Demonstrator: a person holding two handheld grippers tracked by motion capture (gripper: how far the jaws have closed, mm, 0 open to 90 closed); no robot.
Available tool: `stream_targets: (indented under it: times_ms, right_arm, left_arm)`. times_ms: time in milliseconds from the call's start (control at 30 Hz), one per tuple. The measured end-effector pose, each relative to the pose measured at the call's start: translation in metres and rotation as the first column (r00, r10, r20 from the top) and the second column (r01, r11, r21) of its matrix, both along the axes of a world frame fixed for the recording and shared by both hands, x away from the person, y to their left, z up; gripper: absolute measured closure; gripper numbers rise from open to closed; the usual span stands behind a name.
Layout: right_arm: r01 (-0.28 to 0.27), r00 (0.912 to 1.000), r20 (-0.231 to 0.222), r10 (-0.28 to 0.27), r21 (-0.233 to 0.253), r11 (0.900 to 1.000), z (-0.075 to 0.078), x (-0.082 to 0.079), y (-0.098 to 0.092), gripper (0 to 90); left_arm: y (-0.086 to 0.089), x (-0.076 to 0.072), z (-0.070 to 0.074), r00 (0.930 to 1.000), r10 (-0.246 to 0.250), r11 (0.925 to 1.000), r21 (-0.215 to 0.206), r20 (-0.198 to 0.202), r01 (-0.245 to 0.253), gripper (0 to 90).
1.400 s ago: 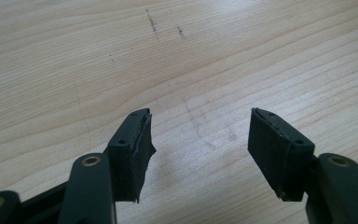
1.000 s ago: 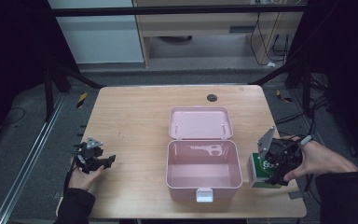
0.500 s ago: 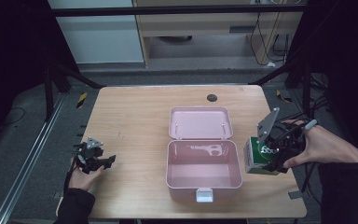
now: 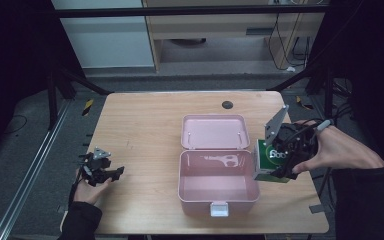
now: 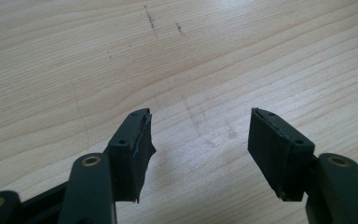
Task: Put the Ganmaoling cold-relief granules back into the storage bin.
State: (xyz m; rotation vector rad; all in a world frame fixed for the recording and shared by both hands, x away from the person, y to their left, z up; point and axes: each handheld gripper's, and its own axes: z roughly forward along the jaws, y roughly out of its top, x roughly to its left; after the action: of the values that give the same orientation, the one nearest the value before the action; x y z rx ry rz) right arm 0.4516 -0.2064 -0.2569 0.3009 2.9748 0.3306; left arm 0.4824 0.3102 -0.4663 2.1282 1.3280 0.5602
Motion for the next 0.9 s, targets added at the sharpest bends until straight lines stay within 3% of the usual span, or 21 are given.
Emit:
stream_targets:
  times_ms: [600,900]
  right_arm:
    - [-0.04,0.9992,-0.007,0.04,0.019,0.999,-0.002,0.004,0.048,15.6]
    - [-0.033,0.9993,-0.015,0.033,0.032,0.999,-0.005,0.005,0.056,15.6]
  left_arm:
    - [0.0,0.0,0.0,1.0,-0.001,1.0,0.001,-0.001,0.001,39.2]
    - [0.0,0.0,-0.001,1.0,-0.001,1.0,0.004,-0.002,0.001,39.2]
